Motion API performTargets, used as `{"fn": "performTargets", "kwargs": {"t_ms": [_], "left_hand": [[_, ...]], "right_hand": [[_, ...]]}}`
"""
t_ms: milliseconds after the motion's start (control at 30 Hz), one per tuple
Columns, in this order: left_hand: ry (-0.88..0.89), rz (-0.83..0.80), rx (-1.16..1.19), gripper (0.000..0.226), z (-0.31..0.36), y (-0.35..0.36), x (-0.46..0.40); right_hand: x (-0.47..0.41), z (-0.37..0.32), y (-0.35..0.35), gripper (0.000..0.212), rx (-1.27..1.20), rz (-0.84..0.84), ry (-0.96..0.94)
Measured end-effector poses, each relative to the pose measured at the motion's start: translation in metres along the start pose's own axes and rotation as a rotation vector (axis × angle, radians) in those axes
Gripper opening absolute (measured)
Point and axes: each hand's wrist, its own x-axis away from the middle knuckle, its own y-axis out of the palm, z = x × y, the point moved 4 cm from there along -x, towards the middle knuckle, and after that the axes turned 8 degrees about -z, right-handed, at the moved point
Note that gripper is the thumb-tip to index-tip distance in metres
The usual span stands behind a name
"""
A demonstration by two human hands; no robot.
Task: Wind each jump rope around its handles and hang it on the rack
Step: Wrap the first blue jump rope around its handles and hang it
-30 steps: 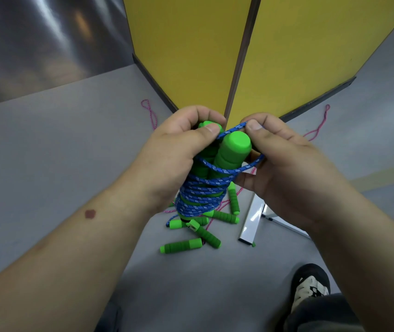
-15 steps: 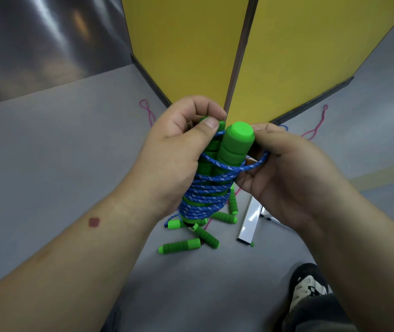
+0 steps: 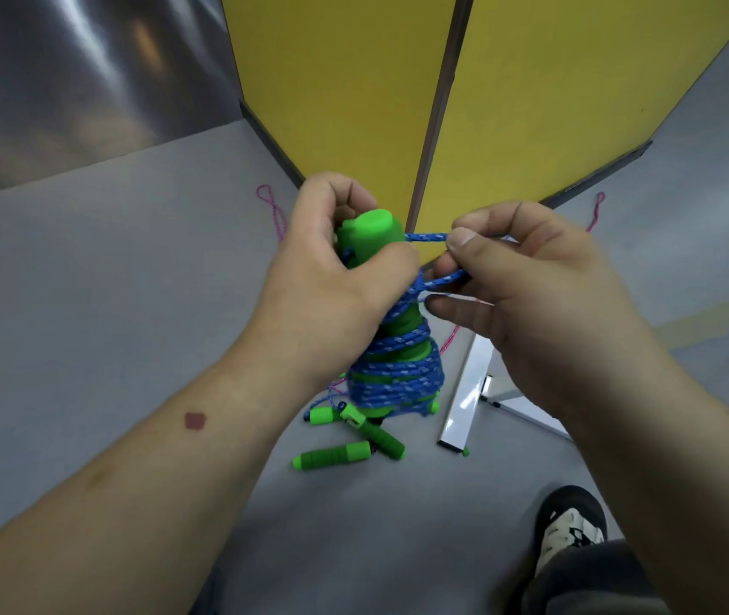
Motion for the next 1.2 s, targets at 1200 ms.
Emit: {"fn": "performTargets", "kwargs": {"t_ms": [1200], "left_hand": [[0.023,0.027,-0.002,0.019,0.009,0.016,0.01]], "right_hand": [[0.009,-0.004,0.008,0.04,0.409,0.063,-0.118]]}}
